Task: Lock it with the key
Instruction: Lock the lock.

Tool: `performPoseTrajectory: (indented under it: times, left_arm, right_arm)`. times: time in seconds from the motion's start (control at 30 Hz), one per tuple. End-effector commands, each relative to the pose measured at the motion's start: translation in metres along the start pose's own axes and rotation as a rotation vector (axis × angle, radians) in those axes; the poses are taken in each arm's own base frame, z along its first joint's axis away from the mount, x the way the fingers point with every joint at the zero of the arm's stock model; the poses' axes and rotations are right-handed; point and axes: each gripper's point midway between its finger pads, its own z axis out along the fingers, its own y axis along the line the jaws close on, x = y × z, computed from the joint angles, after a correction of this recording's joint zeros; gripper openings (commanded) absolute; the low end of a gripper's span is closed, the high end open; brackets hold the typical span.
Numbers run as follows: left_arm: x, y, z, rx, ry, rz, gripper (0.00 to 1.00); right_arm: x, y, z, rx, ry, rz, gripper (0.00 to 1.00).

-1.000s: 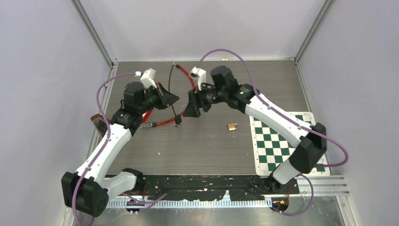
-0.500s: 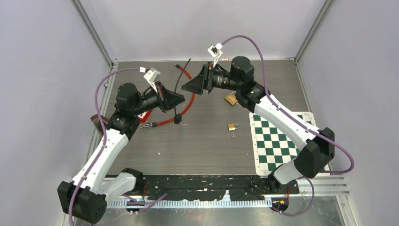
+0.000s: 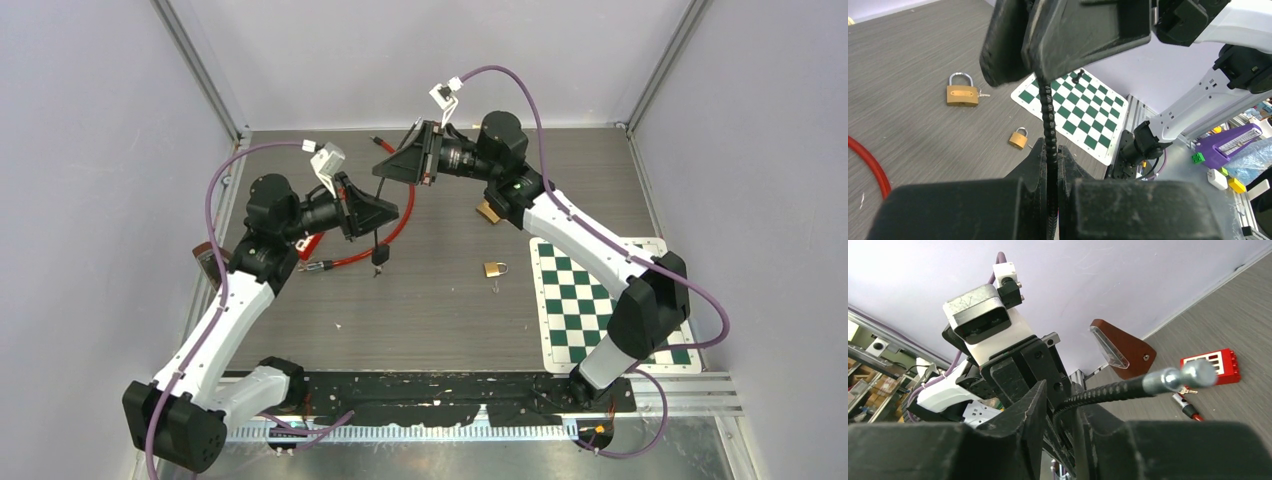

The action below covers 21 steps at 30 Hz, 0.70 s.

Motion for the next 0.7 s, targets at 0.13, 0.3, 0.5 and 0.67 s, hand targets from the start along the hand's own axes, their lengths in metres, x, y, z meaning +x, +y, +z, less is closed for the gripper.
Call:
performPoseTrajectory:
  times: [0.13,0.3,0.5,0.67]
  left_arm:
    - [-0.034,-0.013,0.005,0.049,-0.046,0.097,0.12]
    - [-0.032,-0.011,0.004,0.034,-0.049,0.108,0.58]
    - [-0.021,0.007,0.001,-0.044,-0.040,0.155,0.73]
    - [-0.022,0.014,0.004,-0.055,-0.059,0.184,0.70]
  right_arm:
    - [-0.021,0.039,0.002,-0.108,-0.038,-0.073,0.10]
    - [-0.042,0.056,-0.006,-0.075,-0.092,-0.147,0.05]
    - [-0.072,0.069,-0.019,0.029,-0.179,-0.246,0.05]
    - [-0.088,0.076,-0.026,0.082,-0.227,-0.261,0.05]
